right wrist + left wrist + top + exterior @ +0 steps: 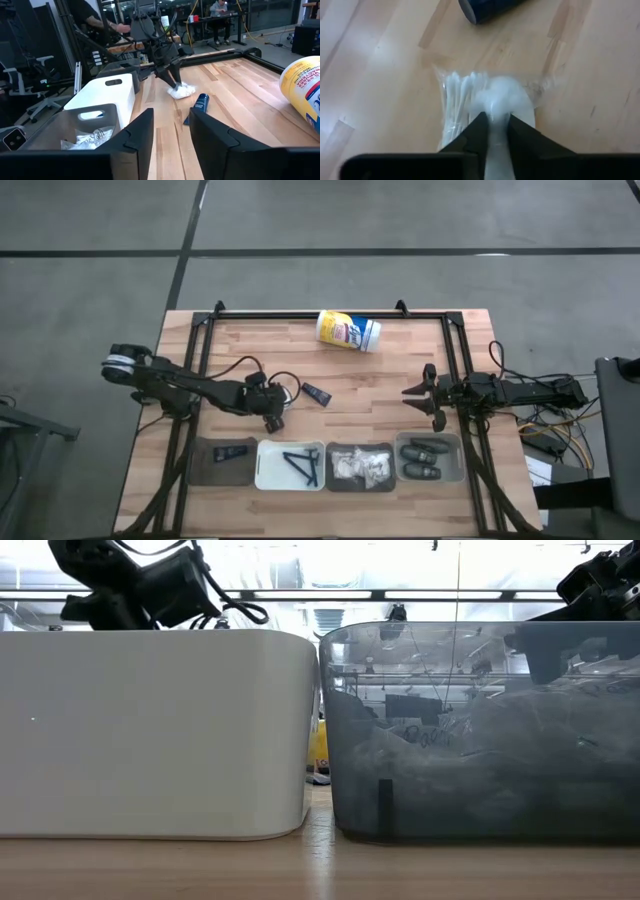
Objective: Pick & Place Travel size toiletries
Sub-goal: Put the cotton pack into the right black bin
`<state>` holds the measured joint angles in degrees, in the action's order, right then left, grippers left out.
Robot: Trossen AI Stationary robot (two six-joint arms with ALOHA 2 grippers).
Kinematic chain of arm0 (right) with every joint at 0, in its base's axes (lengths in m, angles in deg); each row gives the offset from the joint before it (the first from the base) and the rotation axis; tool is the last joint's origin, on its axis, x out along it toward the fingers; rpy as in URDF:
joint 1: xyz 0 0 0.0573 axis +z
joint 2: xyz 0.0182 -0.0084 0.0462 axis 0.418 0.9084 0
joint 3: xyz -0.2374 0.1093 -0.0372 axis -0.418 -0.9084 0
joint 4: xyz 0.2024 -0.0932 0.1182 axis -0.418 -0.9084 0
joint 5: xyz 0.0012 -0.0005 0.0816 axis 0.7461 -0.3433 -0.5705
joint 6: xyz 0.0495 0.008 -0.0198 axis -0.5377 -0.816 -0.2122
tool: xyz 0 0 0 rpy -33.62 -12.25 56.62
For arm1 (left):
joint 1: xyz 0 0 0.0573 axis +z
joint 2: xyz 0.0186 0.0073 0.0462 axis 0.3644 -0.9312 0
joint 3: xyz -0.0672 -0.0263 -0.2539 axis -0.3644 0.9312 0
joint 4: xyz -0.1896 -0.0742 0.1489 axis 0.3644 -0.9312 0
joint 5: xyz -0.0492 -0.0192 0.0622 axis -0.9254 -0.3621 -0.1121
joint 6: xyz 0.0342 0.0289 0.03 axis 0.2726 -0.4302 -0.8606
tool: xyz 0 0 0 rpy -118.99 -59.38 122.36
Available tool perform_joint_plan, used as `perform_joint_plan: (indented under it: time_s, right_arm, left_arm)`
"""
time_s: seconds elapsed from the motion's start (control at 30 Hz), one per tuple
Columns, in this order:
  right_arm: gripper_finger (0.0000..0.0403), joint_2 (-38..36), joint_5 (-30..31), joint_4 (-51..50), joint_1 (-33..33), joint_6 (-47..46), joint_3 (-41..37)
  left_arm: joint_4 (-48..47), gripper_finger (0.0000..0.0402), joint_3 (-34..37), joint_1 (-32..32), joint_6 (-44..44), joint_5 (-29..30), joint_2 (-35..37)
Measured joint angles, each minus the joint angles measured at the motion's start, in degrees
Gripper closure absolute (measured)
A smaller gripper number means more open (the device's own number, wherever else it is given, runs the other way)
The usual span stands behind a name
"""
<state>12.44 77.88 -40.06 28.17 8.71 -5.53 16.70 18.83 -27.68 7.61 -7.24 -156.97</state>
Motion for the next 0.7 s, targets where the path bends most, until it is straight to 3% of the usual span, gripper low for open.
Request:
perform_joint_plan:
  time_s: [0.23, 0.7]
  right_arm:
    - [0.0264, 0.0, -0.01, -0.01, 0.0, 0.0, 0.0]
    - [0.0232, 0.0, 0.0, -0.01, 0.0, -0.01, 0.01]
  left_arm:
    - [-0.16, 0.0395, -2.18, 0.0, -4.26, 1.87, 0.09]
    - [1.86, 0.0396, -11.17, -0.12, -14.8, 7.79, 0.41]
